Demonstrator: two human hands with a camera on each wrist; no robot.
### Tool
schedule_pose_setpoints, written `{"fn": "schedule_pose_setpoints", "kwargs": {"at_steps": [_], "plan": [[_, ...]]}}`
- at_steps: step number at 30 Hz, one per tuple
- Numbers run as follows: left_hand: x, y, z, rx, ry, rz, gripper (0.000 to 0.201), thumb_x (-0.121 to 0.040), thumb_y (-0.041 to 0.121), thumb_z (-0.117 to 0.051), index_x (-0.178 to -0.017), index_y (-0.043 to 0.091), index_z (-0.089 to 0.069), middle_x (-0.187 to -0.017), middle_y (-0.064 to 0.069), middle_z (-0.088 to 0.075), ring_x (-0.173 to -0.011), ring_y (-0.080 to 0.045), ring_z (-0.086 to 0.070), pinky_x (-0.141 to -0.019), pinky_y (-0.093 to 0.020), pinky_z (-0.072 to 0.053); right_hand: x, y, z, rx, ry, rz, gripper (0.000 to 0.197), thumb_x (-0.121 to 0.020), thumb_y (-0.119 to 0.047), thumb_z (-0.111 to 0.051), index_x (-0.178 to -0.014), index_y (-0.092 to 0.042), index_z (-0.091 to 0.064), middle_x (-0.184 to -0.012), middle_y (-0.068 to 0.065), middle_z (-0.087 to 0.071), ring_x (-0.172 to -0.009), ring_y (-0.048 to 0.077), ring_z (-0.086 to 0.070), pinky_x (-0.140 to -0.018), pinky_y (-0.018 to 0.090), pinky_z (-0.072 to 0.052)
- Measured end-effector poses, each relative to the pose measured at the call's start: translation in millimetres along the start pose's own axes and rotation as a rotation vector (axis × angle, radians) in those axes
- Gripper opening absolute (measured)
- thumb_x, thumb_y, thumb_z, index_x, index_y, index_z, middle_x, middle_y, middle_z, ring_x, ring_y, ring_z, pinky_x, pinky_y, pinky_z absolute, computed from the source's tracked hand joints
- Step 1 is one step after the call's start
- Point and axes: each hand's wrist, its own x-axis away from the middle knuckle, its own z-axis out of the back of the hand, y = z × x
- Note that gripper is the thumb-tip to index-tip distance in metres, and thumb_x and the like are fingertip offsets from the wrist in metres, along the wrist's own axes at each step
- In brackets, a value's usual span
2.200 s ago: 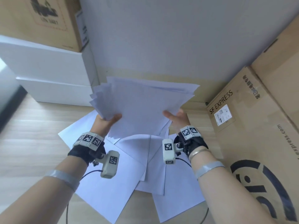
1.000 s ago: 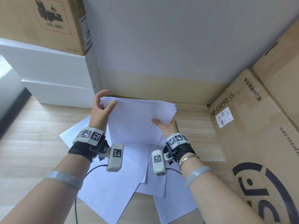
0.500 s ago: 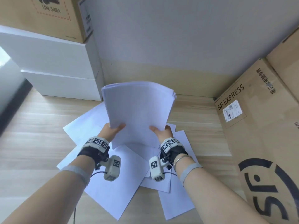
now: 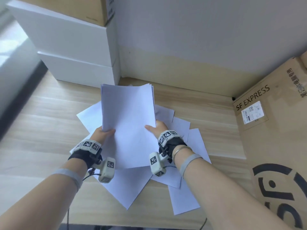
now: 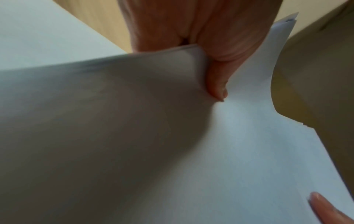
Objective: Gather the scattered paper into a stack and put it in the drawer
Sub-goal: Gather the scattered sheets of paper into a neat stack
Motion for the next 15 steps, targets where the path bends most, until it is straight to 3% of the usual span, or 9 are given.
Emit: {"fn": "schedule_pose_setpoints", "kwargs": {"at_steps": [2, 5, 9, 13, 15], "plan": [[-1, -15, 14, -0.012, 0.035, 0.03, 0.034, -0.087, 0.013, -0.06, -0.117, -0.004, -0.058, -0.097, -0.016, -0.056, -0.089, -0.027, -0.053, -0.078, -0.033, -0.04, 1, 0, -12, 0.028, -0.003, 0.001, 0.036, -0.095, -0.038, -0.046, -0.097, -0.006, -0.062, -0.097, 0.015, -0.065, -0.09, 0.024, -0.062, -0.078, 0.03, -0.046], [0, -33, 37, -0.031, 0.079, 0.058, 0.04, -0.087, 0.013, -0.06, -0.121, -0.008, -0.055, -0.105, -0.021, -0.06, -0.092, -0.027, -0.053, -0.081, -0.035, -0.041, 1, 5, -30, 0.075, -0.004, -0.017, 0.045, -0.099, -0.036, -0.035, -0.111, -0.001, -0.061, -0.106, 0.018, -0.064, -0.101, 0.03, -0.06, -0.083, 0.03, -0.043], [4, -53, 61, -0.045, 0.107, 0.09, 0.042, -0.086, 0.013, -0.062, -0.122, -0.007, -0.055, -0.122, -0.03, -0.059, -0.109, -0.041, -0.058, -0.097, -0.046, -0.043, 2, 13, -61, 0.322, -0.011, 0.033, 0.028, -0.091, -0.021, -0.048, -0.115, -0.013, -0.06, -0.12, 0.01, -0.062, -0.112, 0.029, -0.057, -0.091, 0.03, -0.045], [7, -69, 76, -0.074, 0.108, 0.136, 0.044, -0.085, 0.016, -0.064, -0.122, -0.006, -0.055, -0.122, -0.03, -0.059, -0.113, -0.042, -0.057, -0.1, -0.047, -0.043, 3, 19, -80, 0.424, 0.042, 0.041, 0.035, -0.087, -0.011, -0.046, -0.118, -0.021, -0.058, -0.126, 0.005, -0.054, -0.119, 0.026, -0.048, -0.096, 0.033, -0.043], [6, -75, 82, -0.061, 0.112, 0.156, 0.046, -0.085, 0.018, -0.064, -0.123, -0.006, -0.055, -0.123, -0.03, -0.059, -0.114, -0.042, -0.057, -0.1, -0.047, -0.043, 3, 19, -85, 0.453, 0.044, 0.056, 0.043, -0.084, -0.012, -0.053, -0.126, -0.021, -0.049, -0.127, 0.008, -0.052, -0.119, 0.028, -0.049, -0.095, 0.035, -0.044]]}}
